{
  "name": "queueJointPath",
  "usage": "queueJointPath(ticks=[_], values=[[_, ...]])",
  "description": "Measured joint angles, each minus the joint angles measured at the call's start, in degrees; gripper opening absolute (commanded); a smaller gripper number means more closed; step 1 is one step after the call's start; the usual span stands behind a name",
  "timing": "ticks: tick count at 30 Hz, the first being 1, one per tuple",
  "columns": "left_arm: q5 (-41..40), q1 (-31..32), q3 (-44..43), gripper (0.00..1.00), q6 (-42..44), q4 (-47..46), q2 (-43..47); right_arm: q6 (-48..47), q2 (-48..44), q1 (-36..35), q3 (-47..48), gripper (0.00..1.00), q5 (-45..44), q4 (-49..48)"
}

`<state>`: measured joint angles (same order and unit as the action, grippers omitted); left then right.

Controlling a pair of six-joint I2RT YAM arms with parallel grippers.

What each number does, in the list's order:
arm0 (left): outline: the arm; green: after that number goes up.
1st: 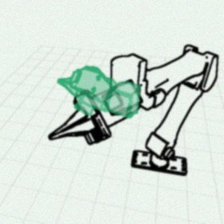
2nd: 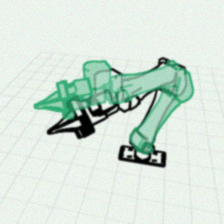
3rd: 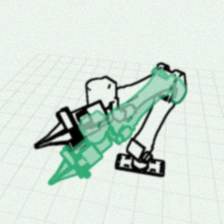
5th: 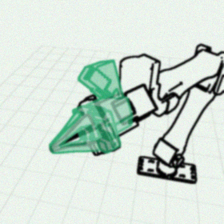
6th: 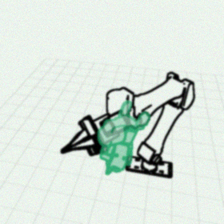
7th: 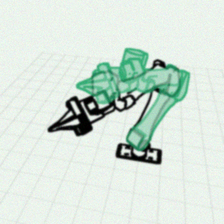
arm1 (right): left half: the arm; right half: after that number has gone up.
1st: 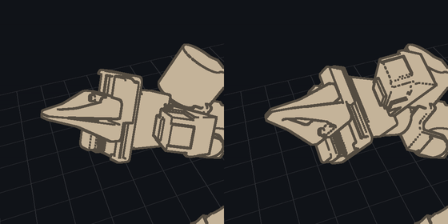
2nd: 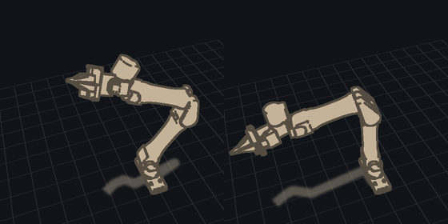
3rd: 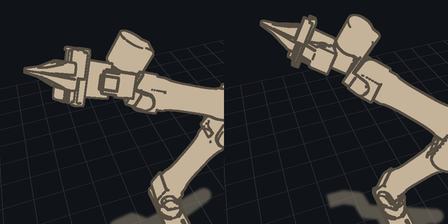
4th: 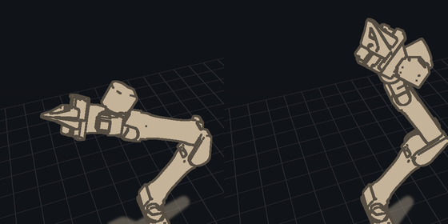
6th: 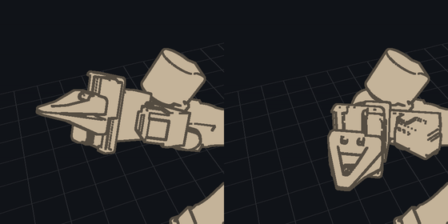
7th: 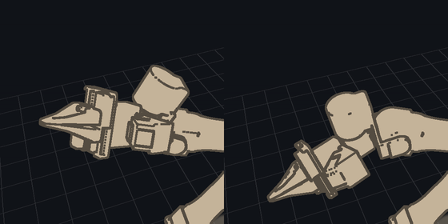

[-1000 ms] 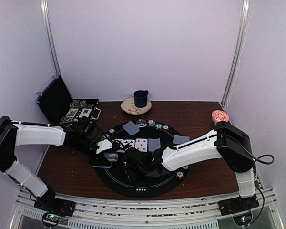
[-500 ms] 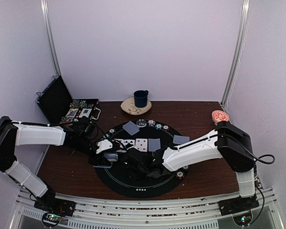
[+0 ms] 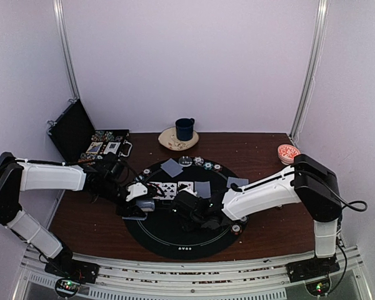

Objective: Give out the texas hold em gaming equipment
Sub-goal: Pick up the poker card from the poker table mat, then distribute the poker card in the community card area.

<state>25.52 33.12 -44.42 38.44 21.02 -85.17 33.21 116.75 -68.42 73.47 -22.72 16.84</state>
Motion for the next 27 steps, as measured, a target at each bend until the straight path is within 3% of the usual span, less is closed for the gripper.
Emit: queueJointPath(ticks=[27], values=[[-0.02,0.0,0.0,0.39,0.0,0.0,0.0,0.61,-4.87,18.25,-3.74,0.67,-2.01,-6.62]])
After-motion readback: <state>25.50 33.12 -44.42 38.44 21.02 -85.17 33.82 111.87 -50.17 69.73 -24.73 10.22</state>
